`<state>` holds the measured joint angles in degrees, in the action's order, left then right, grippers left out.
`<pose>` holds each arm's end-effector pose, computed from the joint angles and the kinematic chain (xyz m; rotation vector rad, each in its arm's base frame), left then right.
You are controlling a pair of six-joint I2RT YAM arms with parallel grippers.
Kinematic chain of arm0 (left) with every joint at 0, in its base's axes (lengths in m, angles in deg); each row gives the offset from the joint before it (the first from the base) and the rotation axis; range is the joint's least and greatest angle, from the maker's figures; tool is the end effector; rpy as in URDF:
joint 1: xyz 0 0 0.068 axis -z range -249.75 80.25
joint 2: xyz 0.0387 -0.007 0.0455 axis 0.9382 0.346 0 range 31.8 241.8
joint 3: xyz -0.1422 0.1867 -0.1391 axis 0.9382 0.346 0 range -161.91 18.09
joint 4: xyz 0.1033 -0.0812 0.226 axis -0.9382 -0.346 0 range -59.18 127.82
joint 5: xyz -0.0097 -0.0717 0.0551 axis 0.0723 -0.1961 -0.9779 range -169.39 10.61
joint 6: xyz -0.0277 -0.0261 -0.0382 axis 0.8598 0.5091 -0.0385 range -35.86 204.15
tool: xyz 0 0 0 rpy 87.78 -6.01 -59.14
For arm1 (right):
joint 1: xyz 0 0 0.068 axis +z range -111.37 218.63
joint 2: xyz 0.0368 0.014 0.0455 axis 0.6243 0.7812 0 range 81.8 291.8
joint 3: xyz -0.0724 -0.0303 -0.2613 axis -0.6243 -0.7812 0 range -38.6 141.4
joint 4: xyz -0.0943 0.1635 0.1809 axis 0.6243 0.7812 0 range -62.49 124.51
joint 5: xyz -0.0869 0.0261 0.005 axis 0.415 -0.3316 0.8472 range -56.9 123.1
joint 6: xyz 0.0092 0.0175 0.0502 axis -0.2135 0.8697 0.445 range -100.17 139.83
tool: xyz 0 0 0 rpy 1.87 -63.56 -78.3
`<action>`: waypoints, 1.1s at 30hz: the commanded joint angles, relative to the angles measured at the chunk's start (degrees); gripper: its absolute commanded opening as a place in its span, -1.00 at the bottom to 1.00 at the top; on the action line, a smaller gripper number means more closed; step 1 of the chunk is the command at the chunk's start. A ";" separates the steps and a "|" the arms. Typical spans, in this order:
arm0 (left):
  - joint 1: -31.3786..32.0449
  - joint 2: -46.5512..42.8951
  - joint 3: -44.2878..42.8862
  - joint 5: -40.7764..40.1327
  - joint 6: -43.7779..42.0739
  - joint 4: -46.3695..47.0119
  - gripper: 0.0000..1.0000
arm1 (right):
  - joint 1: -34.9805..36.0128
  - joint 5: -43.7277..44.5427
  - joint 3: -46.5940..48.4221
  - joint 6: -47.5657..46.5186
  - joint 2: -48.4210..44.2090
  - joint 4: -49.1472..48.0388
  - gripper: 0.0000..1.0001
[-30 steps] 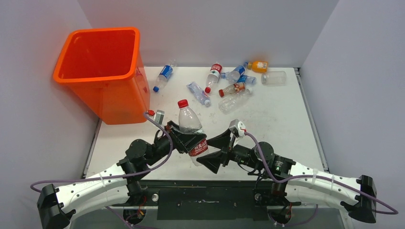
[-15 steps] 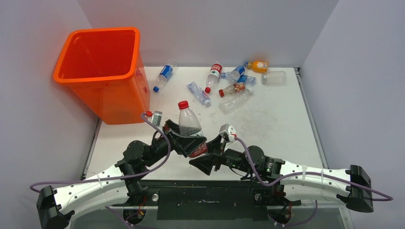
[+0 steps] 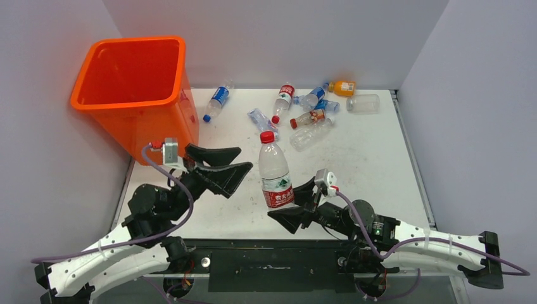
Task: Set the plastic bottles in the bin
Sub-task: Place the plastic bottle in the trash bin.
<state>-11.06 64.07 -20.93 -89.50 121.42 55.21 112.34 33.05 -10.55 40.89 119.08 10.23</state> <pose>0.0742 -0.1100 0.3875 0.0649 1.2679 -1.3682 0.0476 0.1630 0.3086 -0.7007 1.4142 1.3378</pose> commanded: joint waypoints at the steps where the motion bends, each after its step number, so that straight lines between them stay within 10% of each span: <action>1: -0.40 8.29 -12.76 4.77 -4.36 -11.72 1.00 | 1.44 2.39 -0.54 -3.47 -1.54 1.64 -0.53; 15: -2.08 15.87 -18.22 9.96 -2.47 -11.73 0.13 | 4.11 3.83 0.03 -4.76 -0.41 1.72 -0.59; 24: -4.09 14.53 -18.11 8.90 -0.85 -9.50 0.47 | 5.62 4.75 0.38 -5.53 0.42 2.16 -0.59; 33: -6.72 14.99 -17.20 15.06 3.25 -6.75 -0.24 | 6.28 5.04 0.42 -6.36 1.09 2.16 -0.63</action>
<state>-16.76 79.39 -36.28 -77.98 122.71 44.06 117.87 37.25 -11.01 35.71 119.25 14.47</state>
